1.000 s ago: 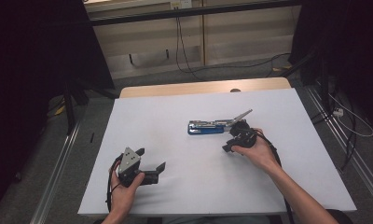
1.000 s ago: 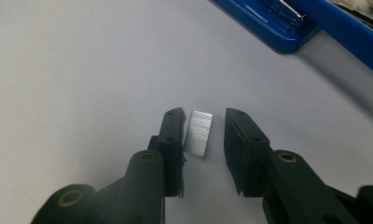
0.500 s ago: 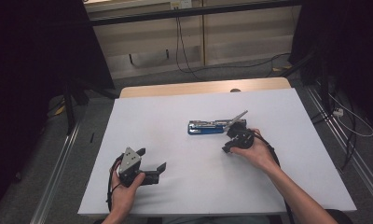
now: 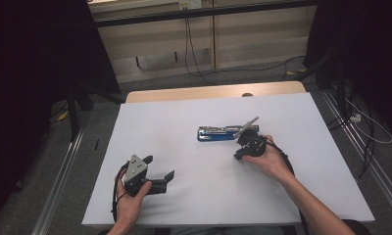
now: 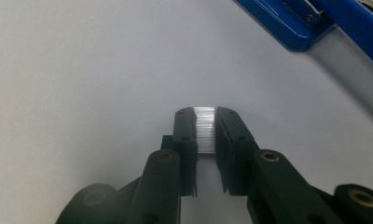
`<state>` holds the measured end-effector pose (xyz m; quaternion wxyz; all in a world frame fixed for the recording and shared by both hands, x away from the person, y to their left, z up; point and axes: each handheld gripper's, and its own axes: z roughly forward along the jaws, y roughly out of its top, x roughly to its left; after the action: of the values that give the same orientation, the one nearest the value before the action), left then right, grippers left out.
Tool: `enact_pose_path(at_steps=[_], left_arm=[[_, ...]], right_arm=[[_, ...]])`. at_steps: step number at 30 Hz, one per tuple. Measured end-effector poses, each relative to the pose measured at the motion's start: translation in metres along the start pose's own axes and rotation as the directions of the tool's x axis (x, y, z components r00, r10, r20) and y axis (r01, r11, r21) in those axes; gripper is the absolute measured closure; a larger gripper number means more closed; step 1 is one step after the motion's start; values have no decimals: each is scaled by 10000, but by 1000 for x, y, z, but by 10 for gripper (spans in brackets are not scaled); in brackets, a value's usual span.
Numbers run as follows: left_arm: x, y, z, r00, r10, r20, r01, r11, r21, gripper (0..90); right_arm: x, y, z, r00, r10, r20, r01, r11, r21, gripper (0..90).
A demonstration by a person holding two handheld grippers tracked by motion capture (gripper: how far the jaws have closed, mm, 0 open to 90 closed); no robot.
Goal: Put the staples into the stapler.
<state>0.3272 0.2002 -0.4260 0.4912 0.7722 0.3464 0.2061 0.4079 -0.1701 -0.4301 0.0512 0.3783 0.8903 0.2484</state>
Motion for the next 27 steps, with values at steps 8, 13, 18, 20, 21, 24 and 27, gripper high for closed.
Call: enact_pose_path(at_steps=[8, 13, 18, 20, 21, 24, 27], left_arm=[[0, 0, 1, 10000, -25, 33, 25, 10000, 55, 46], [2, 0, 0, 10000, -38, -6, 38, 10000, 57, 46], [2, 0, 0, 10000, -85, -11, 85, 10000, 17, 46], [2, 0, 0, 10000, -95, 7, 95, 10000, 17, 46], [2, 0, 0, 10000, -91, 3, 91, 10000, 18, 46], [3, 0, -1, 9999, -117, -29, 117, 9999, 44, 46], [3, 0, -1, 9999, -90, -66, 90, 9999, 45, 46]], right_arm=[[-1, -1, 0, 9999, 154, -72, -155, 9998, -88, 793], [-3, -1, -1, 9996, 231, -159, -234, 9995, -201, 793], [-4, -1, -3, 9995, 254, -206, -262, 9989, -386, 793], [-5, -2, -4, 9993, 301, -242, -311, 9986, -418, 793], [-5, -2, -5, 9991, 298, -299, -312, 9984, -472, 793], [-4, -1, -7, 9994, 245, -246, -259, 9980, -572, 793], [-4, 0, -8, 9995, 240, -201, -253, 9976, -642, 793]])
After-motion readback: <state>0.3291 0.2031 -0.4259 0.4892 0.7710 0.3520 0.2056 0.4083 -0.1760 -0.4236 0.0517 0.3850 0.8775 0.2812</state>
